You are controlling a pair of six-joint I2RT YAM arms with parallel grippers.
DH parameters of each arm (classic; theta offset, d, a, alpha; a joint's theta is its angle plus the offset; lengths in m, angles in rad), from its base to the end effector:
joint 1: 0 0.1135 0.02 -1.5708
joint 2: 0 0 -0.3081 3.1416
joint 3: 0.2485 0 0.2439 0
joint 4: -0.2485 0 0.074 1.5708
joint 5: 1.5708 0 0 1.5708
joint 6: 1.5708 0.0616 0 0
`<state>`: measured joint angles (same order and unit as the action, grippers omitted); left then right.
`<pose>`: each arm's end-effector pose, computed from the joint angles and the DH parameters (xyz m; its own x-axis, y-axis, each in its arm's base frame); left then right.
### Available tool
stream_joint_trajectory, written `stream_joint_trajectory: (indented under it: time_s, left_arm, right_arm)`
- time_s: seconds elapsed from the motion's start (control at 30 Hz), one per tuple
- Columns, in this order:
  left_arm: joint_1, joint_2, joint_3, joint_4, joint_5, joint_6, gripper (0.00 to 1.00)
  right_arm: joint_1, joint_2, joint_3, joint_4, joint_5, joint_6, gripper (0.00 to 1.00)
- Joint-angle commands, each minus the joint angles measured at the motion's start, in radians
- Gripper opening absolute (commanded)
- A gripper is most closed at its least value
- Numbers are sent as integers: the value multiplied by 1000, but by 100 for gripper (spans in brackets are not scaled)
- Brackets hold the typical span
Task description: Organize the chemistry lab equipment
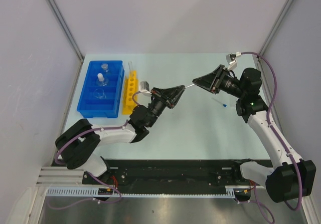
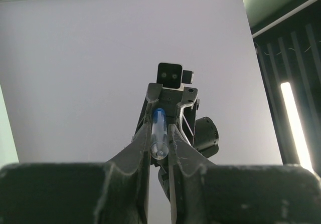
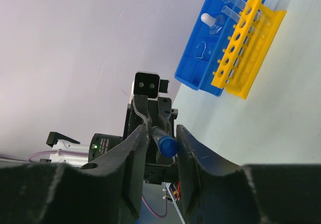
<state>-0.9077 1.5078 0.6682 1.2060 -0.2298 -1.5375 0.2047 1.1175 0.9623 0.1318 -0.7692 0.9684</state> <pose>0.2131 -0.2500 0.3331 -0.6288 -0.7759 0.0505 0.2416 -0.2566 -0.9358 0.2323 0.0920 0.4104 -0.6943 0.4605 -0.5530 -0.4497 0.3224 0.8330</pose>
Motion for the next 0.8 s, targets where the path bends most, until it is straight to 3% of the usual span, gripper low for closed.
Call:
stream_joint_trajectory:
  time_s: [0.0,0.3,0.6,0.73,0.77]
  left_arm:
    - [-7,22,39,24,-9,-10,14]
    - [-7,66,73,37,10,-19,15]
    - [-7,89,96,30,33,-10,18]
    - [-7,89,99,32,61,0,39]
    - [-7,85,91,30,79,7,51]
  right_arm:
    - [-5,-10,-2,52,-33,21,37]
    - [-8,-5,-2,49,-53,30,36]
    - [-56,-12,-2,54,-56,-17,17]
    - [-85,-18,-2,49,-55,-57,15]
    - [-96,-19,0,61,-56,-63,15]
